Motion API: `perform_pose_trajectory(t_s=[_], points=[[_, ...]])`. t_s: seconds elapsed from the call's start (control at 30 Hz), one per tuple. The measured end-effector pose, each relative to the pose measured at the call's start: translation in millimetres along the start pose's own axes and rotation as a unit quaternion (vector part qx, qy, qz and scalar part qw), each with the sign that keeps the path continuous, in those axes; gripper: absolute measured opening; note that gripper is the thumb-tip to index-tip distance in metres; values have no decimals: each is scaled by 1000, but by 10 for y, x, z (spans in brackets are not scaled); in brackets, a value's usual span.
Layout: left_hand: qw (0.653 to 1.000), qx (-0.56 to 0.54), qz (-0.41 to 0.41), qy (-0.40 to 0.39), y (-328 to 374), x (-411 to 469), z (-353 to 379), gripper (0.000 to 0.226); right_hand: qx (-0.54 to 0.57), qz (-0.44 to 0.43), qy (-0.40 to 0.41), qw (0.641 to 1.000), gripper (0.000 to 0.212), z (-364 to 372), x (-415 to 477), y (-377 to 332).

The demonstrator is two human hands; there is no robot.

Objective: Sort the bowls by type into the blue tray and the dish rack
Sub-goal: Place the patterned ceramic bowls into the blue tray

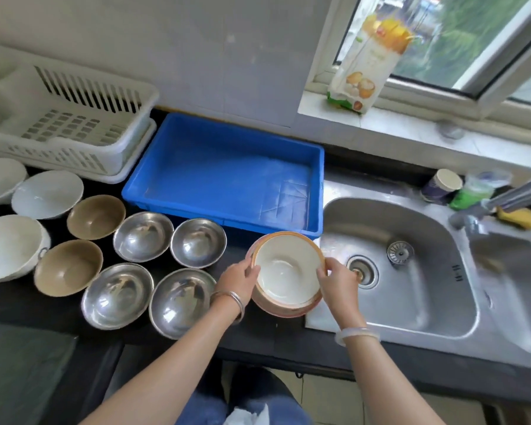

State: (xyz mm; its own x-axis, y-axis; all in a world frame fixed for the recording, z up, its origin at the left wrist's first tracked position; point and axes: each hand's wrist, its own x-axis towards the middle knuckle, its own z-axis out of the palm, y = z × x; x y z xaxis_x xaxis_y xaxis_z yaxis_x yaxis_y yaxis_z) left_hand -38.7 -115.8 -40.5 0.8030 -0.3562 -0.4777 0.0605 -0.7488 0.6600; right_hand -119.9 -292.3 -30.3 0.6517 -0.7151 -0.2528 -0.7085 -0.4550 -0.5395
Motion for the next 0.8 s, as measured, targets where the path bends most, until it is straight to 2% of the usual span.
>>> perform_pose_trajectory(t_s=[0.23, 0.43, 0.63, 0.8], points=[[997, -24, -4, 80, -48, 43, -82, 26, 10, 12, -11, 1000, 17, 109, -132, -98], [986, 18, -21, 163, -89, 77, -174, 18, 10, 6, 11, 1000, 16, 247, -289, -236], [987, -9, -10, 159, 8, 75, -215, 16, 73, 20, 2, 997, 15, 210, -319, -250], [987, -26, 22, 155, 309, 92, -324, 14, 112, 16, 36, 993, 15, -73, -268, -279]])
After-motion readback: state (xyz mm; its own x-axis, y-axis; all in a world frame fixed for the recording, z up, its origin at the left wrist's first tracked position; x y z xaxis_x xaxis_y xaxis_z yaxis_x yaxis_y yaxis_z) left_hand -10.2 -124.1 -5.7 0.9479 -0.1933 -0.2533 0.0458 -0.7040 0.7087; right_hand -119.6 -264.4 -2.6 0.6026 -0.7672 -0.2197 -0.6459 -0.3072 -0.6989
